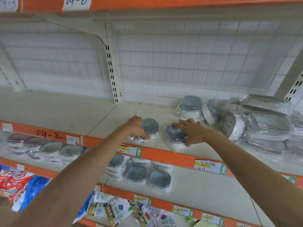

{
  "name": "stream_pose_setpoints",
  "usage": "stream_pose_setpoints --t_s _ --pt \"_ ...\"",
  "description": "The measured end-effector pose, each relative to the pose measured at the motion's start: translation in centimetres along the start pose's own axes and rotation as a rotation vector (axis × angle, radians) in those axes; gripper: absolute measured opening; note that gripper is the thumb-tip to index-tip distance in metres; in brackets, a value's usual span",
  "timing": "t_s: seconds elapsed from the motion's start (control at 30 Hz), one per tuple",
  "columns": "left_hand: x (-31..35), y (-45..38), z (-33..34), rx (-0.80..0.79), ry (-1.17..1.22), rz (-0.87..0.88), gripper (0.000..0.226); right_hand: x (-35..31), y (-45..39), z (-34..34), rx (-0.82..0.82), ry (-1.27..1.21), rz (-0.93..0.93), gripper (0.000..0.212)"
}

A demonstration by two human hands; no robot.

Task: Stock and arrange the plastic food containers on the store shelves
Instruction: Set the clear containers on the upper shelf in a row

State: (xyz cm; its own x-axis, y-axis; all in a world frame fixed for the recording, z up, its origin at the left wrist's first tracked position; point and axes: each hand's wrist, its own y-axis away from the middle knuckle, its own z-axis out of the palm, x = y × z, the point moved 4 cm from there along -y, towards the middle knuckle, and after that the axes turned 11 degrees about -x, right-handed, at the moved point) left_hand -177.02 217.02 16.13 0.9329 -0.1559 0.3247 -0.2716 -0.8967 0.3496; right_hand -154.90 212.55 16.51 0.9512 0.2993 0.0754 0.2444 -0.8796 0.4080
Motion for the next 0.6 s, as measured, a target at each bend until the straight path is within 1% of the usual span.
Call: stream_pose_setpoints --t_s 0.1,0.17,0.27,0.37,0.43,0.47,0.53,0.6 --pt "0.1 0.1 0.2 0.006 -0.035 -0.001 0.087 -0.2 0.2 -0.7 0.02 0.052 0.035 0.098" --pt "0.4 0.5 0.4 0.047 -0.066 0.019 0.089 -0.2 0.5 -0.7 0.026 0.059 0.076 0.092" --pt "1.3 2.0 0.7 0.159 -0.137 0.078 0.091 -0.6 1.2 0.1 0.043 0.002 0.139 0.09" --pt "2.2 4.0 1.5 0.308 -0.257 0.199 0.087 -1.5 1.9 1.0 0.092 -0.106 0.203 0.093" --pt "2.3 5.4 1.9 0.424 -0.348 0.26 0.083 -2.3 2.8 1.3 0.185 -0.128 0.249 0.091" --pt "2.0 6.1 2.0 0.479 -0.384 0.275 0.083 -2.7 3.4 1.4 0.258 -0.117 0.277 0.09" --pt "1.3 7.6 2.0 0.577 -0.423 0.301 0.084 -3.6 4.9 1.7 0.435 -0.068 0.321 0.088" --pt "0.2 9.1 1.9 0.64 -0.437 0.341 0.086 -4.8 6.4 1.8 0.619 -0.05 0.323 0.089"
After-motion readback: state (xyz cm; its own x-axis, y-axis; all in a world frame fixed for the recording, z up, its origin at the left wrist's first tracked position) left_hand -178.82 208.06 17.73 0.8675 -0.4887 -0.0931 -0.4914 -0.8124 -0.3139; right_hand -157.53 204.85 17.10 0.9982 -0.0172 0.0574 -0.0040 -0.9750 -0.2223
